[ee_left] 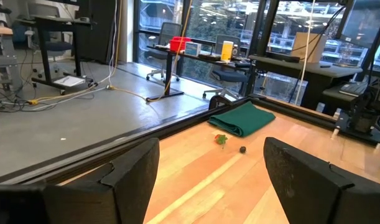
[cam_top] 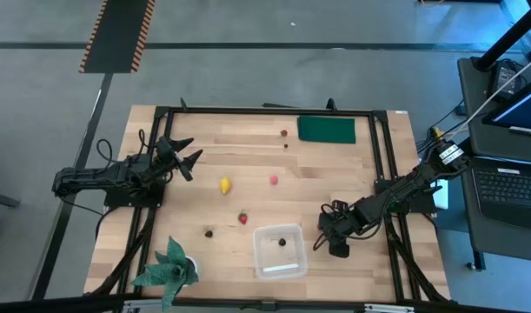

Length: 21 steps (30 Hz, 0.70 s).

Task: Pick and placing Produce into tupperware
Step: Put the bottom right red strawberry into the transparent bin

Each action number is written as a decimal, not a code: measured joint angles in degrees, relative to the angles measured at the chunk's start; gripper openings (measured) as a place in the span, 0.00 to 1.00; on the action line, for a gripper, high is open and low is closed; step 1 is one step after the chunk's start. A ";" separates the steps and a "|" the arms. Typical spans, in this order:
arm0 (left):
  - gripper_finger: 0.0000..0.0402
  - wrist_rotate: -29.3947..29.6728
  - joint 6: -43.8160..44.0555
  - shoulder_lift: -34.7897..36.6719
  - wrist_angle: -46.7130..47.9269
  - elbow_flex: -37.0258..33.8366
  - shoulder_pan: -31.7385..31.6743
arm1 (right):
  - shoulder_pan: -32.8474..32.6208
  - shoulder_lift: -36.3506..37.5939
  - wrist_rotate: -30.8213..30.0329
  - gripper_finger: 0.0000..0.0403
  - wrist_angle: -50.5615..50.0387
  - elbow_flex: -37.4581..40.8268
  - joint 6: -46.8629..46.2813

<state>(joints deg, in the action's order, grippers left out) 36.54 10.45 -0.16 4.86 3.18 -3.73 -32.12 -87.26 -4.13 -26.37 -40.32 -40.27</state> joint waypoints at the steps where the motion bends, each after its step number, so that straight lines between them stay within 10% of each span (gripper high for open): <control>1: 0.70 0.00 0.00 0.01 0.00 0.00 0.00 | 0.00 0.00 -0.04 0.44 0.00 0.00 0.04; 12: 0.70 0.00 -0.03 0.01 0.00 0.00 0.00 | 0.00 0.00 -0.08 0.46 0.04 0.02 -2.73; 21: 0.70 -0.01 -0.03 0.02 0.00 0.00 0.00 | 0.00 0.00 -0.20 0.71 0.33 0.04 -2.73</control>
<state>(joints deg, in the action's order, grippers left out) 36.54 10.41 -0.14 4.87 3.18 -3.73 -32.12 -87.26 -4.33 -26.04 -40.27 -43.00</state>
